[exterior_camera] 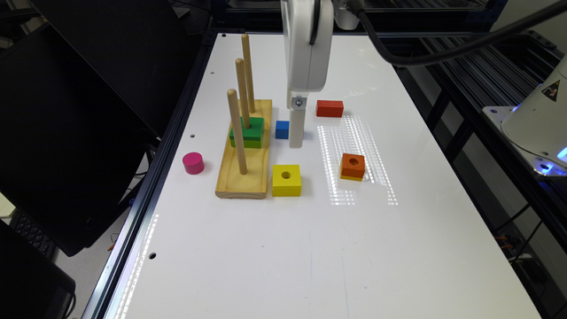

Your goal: Pick up yellow block.

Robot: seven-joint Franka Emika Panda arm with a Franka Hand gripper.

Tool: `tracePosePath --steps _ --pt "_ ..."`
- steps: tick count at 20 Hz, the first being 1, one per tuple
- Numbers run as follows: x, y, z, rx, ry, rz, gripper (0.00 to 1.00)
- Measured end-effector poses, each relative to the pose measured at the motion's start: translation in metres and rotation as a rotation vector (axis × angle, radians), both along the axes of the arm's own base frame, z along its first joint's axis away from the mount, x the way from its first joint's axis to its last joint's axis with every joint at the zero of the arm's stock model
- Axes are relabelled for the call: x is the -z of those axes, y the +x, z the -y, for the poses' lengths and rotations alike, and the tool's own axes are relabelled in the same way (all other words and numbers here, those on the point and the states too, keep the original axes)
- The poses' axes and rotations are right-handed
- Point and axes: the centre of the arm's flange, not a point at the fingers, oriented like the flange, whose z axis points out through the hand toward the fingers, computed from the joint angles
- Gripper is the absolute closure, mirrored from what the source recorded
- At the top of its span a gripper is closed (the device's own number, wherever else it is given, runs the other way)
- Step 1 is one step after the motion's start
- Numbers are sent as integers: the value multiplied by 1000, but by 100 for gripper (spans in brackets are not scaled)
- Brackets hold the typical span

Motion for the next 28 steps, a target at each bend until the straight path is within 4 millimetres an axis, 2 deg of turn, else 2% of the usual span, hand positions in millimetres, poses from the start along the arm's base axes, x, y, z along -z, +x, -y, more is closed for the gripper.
tracePosePath --steps 4,8,15,21,28 --pt "8 -1 0 -1 2 -11 0" --pt "26 1 0 -2 2 -13 0" --pt "28 1 -1 -2 3 -16 0" --pt "56 2 -2 0 5 -17 0" --pt "58 3 -4 3 -2 -13 0"
